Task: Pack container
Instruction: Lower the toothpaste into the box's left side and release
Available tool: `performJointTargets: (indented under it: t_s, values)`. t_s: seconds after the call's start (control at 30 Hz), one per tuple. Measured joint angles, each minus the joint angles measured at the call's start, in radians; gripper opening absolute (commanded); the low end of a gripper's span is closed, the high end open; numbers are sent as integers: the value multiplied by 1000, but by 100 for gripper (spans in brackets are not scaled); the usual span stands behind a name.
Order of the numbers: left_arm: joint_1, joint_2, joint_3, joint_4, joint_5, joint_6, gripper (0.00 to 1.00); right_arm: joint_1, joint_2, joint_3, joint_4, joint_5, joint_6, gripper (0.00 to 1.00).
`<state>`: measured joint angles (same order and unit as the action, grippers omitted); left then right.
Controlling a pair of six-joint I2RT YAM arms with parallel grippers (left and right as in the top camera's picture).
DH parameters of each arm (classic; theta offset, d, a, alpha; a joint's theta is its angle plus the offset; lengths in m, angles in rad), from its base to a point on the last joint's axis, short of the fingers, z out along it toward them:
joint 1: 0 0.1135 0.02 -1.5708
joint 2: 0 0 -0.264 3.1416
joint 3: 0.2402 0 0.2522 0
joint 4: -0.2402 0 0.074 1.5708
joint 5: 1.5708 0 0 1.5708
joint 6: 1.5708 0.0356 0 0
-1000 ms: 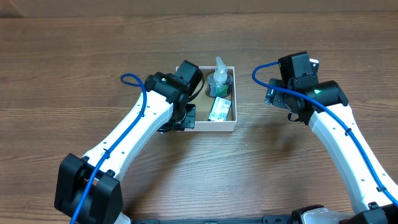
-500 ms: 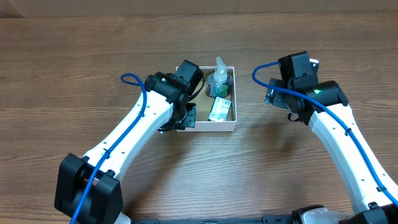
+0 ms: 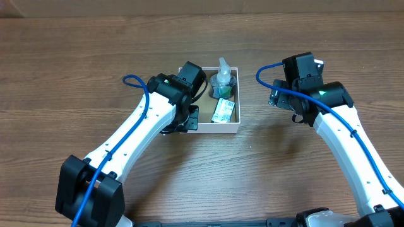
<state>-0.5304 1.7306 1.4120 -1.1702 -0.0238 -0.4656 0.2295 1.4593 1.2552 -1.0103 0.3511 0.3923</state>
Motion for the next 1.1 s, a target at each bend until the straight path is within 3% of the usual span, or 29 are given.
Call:
performJointTargets:
  t_s: [1.1]
  values:
    - [0, 3, -28, 61, -19, -3, 4, 0, 0, 0, 0, 0, 0, 100]
